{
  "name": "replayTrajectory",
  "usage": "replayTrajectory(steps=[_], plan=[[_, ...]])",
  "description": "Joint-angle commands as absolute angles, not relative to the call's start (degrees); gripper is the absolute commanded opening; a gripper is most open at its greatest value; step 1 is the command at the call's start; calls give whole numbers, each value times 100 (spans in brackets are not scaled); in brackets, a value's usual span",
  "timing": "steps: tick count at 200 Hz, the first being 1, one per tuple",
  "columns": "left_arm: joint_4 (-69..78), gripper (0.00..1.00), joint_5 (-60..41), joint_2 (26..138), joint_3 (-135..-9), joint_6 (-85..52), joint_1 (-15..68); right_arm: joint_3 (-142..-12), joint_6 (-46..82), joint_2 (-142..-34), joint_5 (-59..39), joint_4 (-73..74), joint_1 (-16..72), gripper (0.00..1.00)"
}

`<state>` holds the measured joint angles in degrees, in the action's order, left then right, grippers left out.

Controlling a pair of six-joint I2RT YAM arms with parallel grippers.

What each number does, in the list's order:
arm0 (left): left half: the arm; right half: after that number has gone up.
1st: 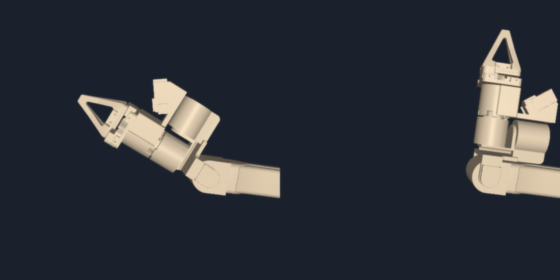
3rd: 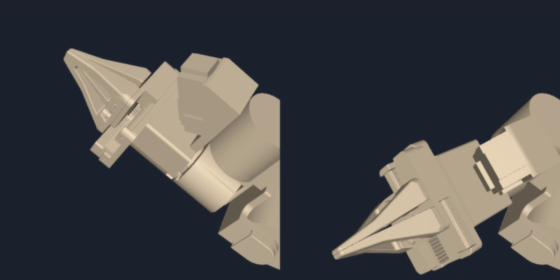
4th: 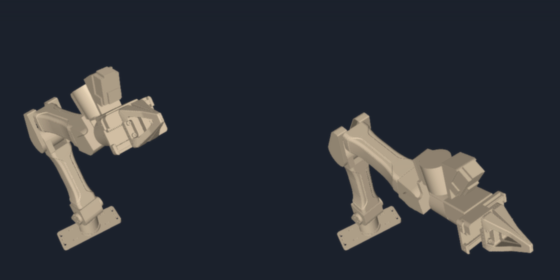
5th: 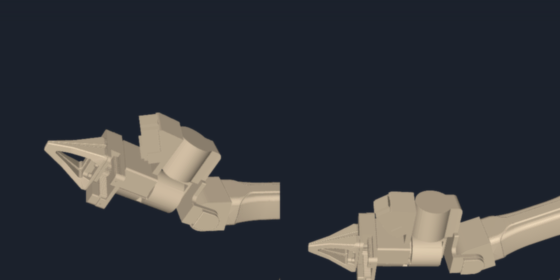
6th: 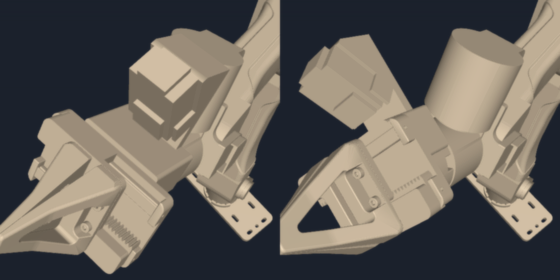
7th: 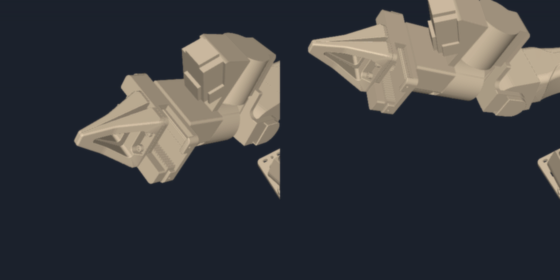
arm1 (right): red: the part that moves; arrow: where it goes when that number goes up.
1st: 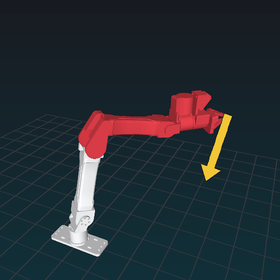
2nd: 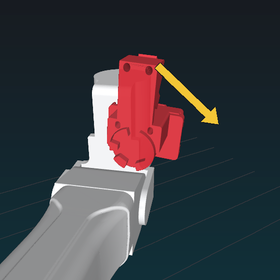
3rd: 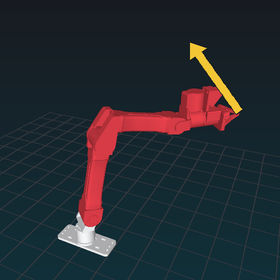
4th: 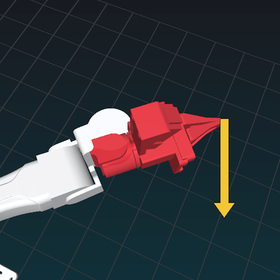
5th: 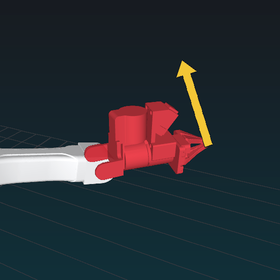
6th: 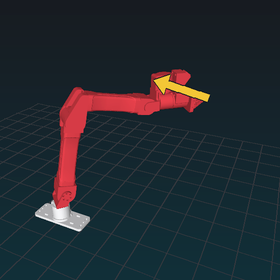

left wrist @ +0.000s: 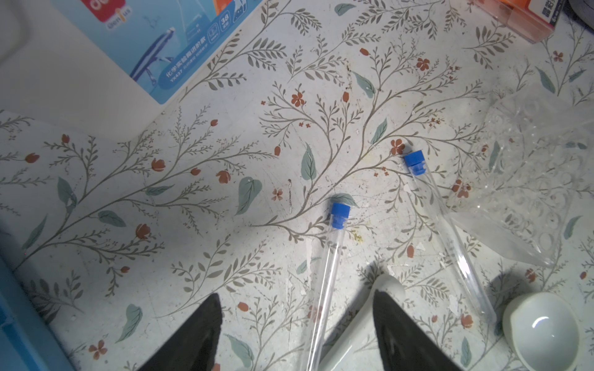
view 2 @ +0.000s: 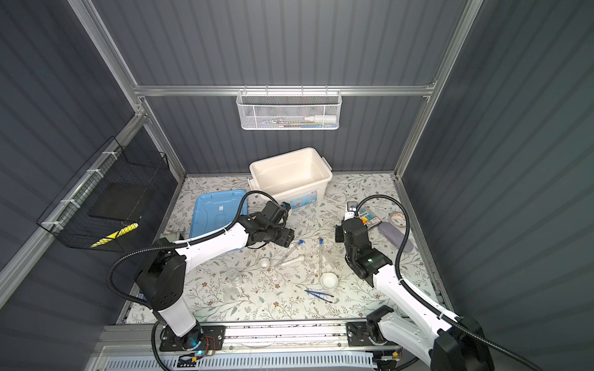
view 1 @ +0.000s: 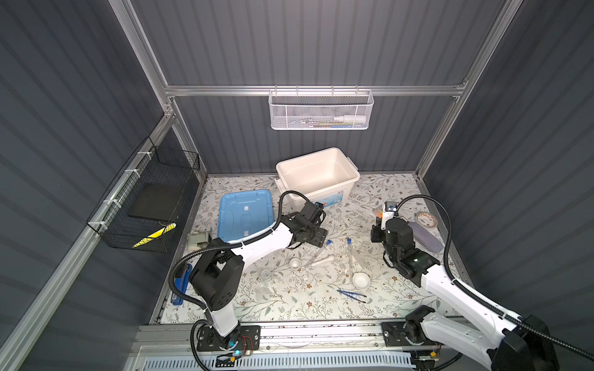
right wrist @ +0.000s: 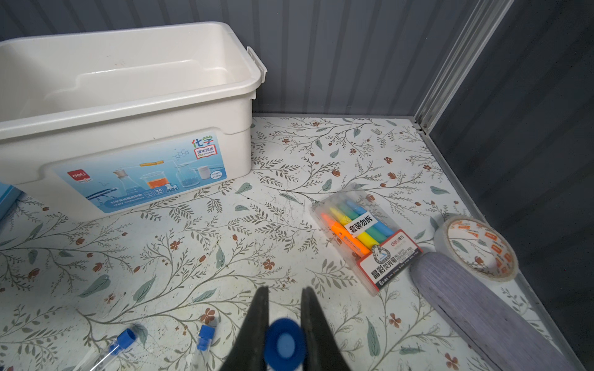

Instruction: Organize the chemistry lab equipment

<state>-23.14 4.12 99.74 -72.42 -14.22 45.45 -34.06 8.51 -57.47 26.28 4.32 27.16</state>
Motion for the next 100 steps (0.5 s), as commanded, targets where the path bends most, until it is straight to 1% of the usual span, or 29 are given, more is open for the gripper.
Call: replayTrajectory(steps=[1, 100], plan=[[-2259, 76, 448, 9942, -7132, -1538, 4575, -3333, 784, -5740, 2641, 545, 2742, 15], [-2224, 76, 433, 9939, -7075, -1529, 4579, -3297, 693, -5944, 2757, 580, 2741, 15]])
